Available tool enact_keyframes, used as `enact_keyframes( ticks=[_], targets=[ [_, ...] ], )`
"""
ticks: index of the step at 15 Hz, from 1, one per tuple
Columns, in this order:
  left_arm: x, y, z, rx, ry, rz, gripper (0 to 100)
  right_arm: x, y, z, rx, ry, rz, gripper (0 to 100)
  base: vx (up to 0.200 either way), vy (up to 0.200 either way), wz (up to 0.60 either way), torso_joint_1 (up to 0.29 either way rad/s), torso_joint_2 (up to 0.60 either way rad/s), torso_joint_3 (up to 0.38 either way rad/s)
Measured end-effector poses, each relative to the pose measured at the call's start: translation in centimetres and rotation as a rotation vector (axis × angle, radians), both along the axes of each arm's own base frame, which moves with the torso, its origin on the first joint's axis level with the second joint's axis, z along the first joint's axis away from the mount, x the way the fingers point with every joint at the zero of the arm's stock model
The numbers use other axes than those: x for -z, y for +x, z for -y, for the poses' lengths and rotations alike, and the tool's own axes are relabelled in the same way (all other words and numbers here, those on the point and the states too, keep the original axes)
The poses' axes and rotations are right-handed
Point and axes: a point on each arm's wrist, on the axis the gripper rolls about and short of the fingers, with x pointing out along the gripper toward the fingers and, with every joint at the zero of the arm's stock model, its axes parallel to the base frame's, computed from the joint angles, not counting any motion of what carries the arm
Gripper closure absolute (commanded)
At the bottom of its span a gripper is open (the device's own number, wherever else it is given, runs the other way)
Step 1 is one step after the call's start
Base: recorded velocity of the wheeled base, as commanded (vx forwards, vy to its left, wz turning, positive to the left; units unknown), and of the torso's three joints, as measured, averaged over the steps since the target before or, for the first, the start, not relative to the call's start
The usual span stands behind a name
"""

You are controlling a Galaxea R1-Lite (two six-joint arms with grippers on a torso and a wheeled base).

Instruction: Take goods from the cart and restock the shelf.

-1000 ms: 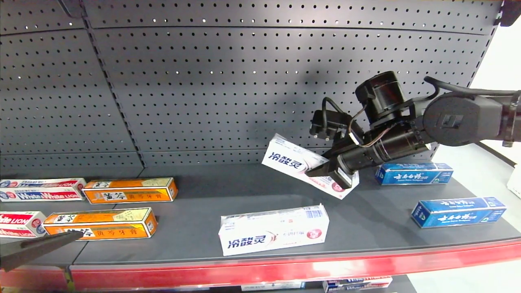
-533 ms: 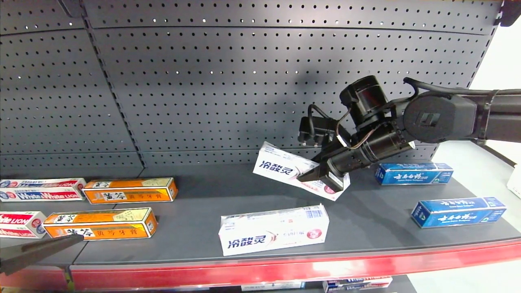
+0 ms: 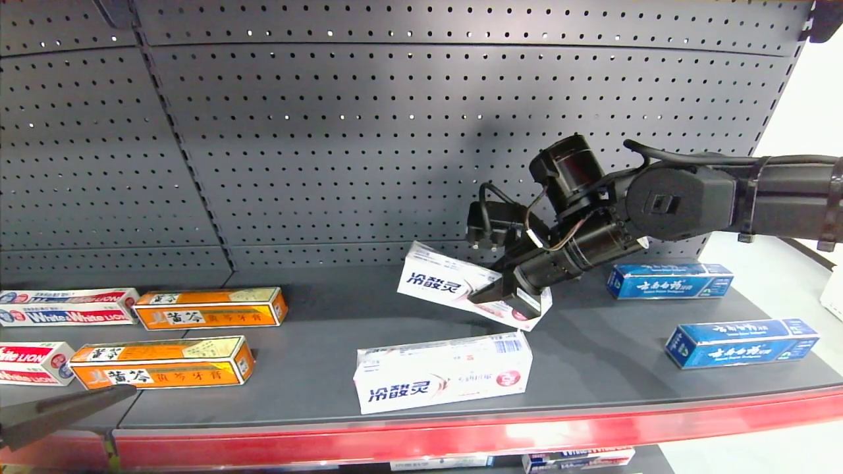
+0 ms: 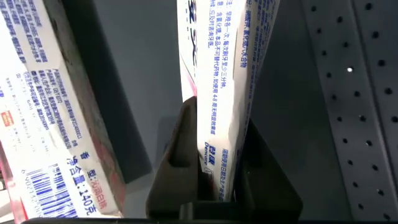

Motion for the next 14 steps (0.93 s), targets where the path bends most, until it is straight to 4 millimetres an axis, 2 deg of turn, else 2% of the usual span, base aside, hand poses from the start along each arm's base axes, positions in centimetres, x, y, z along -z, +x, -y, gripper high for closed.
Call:
enact_keyframes(
  ticks=[7, 13, 14],
  targets=[
    [0.6, -0.3, -0.1, -0.002, 0.001, -0.011, 0, 0.9, -0.4, -1.5, -0.037, -0.011, -0.016, 100, 0.000, 0.000, 0.00, 0.000, 0.00, 0.000],
    [0.6, -0.4, -0.1, 0.000, 0.000, -0.009, 0, 1.2, -0.4, -1.9, -0.043, -0.016, -0.022, 100, 0.000, 0.000, 0.00, 0.000, 0.00, 0.000],
    [0.6, -0.4, -0.1, 0.000, 0.000, -0.009, 0, 1.2, -0.4, -1.8, -0.042, -0.016, -0.023, 0, 0.000, 0.000, 0.00, 0.000, 0.00, 0.000]
  ],
)
